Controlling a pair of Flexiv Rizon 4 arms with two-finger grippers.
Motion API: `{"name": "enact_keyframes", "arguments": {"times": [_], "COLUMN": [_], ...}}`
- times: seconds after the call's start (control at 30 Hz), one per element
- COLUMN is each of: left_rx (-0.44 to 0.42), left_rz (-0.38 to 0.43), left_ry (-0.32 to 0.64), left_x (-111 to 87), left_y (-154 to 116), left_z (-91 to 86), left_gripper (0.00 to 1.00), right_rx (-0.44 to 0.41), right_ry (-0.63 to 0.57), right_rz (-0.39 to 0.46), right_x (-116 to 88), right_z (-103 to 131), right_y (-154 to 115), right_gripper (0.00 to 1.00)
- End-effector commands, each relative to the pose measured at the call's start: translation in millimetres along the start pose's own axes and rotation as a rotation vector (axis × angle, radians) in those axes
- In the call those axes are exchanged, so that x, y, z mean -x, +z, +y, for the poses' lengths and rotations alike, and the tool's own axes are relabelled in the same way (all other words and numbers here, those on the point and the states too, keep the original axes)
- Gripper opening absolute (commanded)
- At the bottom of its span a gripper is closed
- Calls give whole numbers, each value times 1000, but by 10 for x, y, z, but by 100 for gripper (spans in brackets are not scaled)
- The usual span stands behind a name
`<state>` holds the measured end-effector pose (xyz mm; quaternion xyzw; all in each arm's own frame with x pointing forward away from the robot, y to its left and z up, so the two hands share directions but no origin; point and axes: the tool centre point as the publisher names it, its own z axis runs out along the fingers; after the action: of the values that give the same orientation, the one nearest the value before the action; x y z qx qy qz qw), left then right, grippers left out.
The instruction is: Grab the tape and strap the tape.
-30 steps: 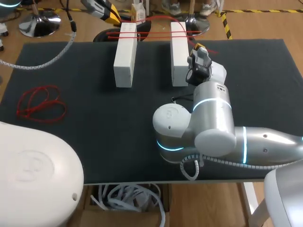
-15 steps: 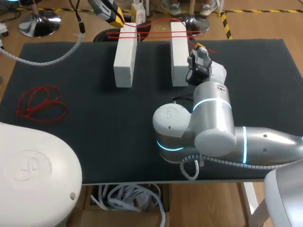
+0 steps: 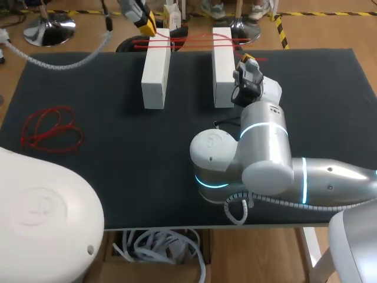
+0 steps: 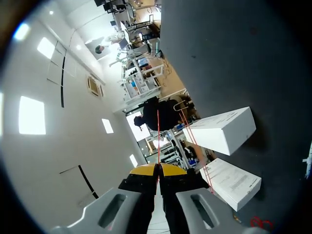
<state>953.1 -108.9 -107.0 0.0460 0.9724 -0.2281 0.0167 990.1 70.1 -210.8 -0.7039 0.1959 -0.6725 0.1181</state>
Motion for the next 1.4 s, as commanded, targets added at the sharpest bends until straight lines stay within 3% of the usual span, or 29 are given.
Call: {"name": "enact_keyframes", "arguments": {"times": [0.03,1.1,1.3,1.4], "left_rx": [73,70,70,70], "left_rz": [-41,-50,-50,-50], "left_ry": [-19,17,17,17], "left_x": [17,53,53,53], "left_y": [-1,19,19,19], "left_z": [-109,-144,-144,-144], "left_gripper": [0,0,0,0], "right_rx": [2,2,150,191], "right_ry": [-2,-2,-392,-464], "right_rz": [-5,-5,11,38], "right_x": [-21,-21,-180,-277], "right_z": [1,1,136,164], "right_y": [-5,-5,-129,-155], "right_gripper": [0,0,0,0]}}
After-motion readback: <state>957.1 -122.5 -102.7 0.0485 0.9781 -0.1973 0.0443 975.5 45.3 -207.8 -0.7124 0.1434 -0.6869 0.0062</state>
